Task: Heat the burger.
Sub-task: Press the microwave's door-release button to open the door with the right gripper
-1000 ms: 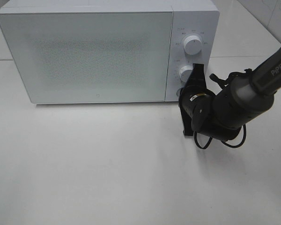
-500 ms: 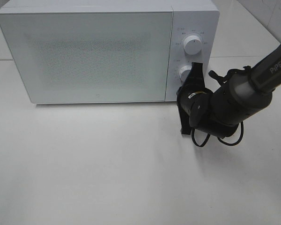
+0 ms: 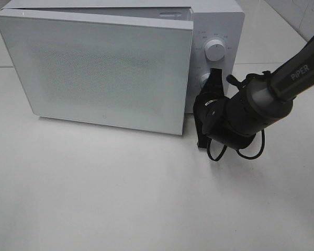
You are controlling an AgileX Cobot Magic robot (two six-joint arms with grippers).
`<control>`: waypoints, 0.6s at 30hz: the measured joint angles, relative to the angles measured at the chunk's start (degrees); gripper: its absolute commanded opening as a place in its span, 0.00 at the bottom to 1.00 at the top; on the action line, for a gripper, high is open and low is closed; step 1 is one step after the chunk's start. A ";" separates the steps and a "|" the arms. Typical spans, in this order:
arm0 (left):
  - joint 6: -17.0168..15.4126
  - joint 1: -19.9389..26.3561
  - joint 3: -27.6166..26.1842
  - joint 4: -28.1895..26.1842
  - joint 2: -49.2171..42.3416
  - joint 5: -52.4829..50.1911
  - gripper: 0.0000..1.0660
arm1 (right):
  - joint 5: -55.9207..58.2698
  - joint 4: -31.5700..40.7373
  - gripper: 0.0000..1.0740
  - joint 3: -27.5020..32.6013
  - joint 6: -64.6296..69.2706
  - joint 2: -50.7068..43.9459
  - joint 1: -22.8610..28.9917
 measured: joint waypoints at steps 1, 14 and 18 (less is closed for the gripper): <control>0.00 0.00 0.00 0.00 0.00 0.00 0.94 | -0.23 0.52 0.00 -0.23 -0.17 0.29 0.11; 0.00 0.00 0.00 0.00 0.00 0.00 0.94 | -2.06 4.18 0.00 -1.32 -1.72 1.15 0.97; 0.00 0.00 0.00 0.00 0.00 0.00 0.94 | -2.06 4.24 0.00 -1.32 -1.78 1.15 0.97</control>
